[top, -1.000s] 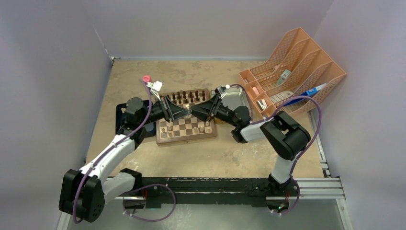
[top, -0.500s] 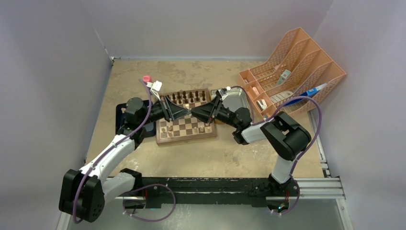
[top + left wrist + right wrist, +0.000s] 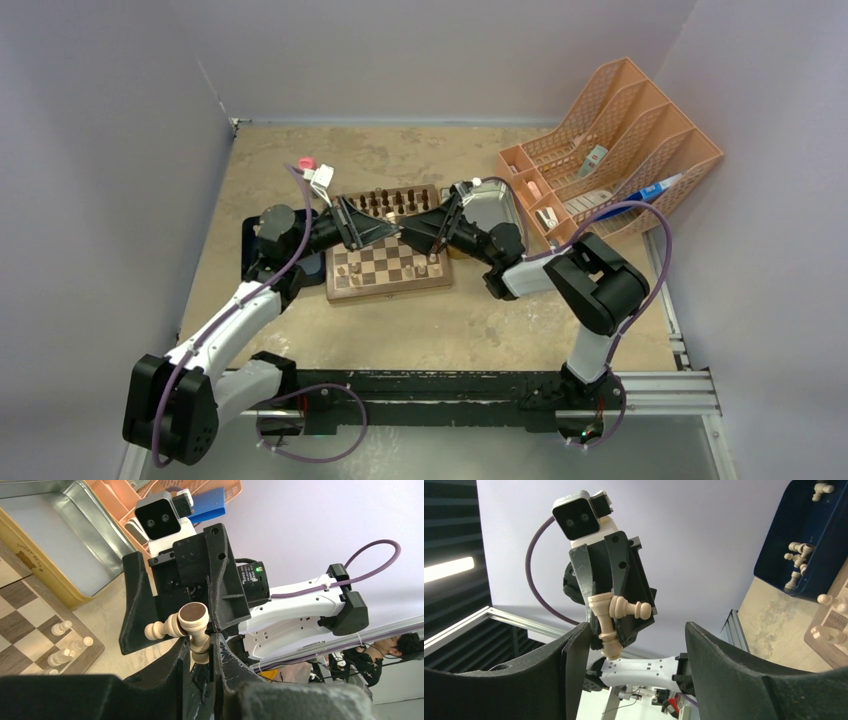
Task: Set up the chess pieces on the board
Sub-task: Pick up the chess piece from the storage box.
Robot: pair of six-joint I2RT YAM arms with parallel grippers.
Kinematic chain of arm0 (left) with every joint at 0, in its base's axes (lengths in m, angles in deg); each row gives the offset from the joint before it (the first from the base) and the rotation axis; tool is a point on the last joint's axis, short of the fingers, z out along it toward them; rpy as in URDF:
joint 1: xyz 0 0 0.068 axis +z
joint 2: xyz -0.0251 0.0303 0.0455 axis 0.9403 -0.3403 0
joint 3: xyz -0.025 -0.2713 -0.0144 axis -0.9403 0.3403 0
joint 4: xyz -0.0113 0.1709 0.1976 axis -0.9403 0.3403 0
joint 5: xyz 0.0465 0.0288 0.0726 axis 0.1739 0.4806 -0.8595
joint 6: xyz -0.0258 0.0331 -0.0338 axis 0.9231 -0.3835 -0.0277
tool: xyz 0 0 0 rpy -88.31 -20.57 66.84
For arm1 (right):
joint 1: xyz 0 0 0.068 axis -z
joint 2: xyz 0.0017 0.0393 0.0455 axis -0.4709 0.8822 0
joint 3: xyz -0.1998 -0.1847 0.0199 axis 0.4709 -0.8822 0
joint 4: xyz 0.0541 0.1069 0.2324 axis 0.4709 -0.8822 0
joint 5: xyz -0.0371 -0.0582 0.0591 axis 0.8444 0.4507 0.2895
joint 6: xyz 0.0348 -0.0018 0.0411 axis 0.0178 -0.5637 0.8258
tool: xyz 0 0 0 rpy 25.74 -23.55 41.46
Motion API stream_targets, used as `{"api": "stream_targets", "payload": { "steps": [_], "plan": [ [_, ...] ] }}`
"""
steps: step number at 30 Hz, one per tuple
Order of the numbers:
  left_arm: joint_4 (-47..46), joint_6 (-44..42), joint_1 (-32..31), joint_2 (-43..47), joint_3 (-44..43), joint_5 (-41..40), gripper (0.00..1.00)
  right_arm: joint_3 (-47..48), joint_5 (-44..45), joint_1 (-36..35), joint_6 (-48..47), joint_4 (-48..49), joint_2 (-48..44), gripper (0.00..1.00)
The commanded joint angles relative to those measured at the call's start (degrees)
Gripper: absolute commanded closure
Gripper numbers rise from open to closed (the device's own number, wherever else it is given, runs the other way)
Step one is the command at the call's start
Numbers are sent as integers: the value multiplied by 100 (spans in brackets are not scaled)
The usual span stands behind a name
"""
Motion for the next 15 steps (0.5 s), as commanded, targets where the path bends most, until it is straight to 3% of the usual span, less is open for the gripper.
{"api": "stream_targets", "payload": {
  "steps": [1,6,15],
  "plan": [
    [-507,219,-76,143,-80,68,100,334,198,-91,80,3622,-225,27],
    [-511,280,-133,164,-70,27,100,513,282,-154,123,3631,-210,28],
    [-405,185,-153,217,-78,-65,100,485,337,-167,83,3631,-317,42]
  ]
}}
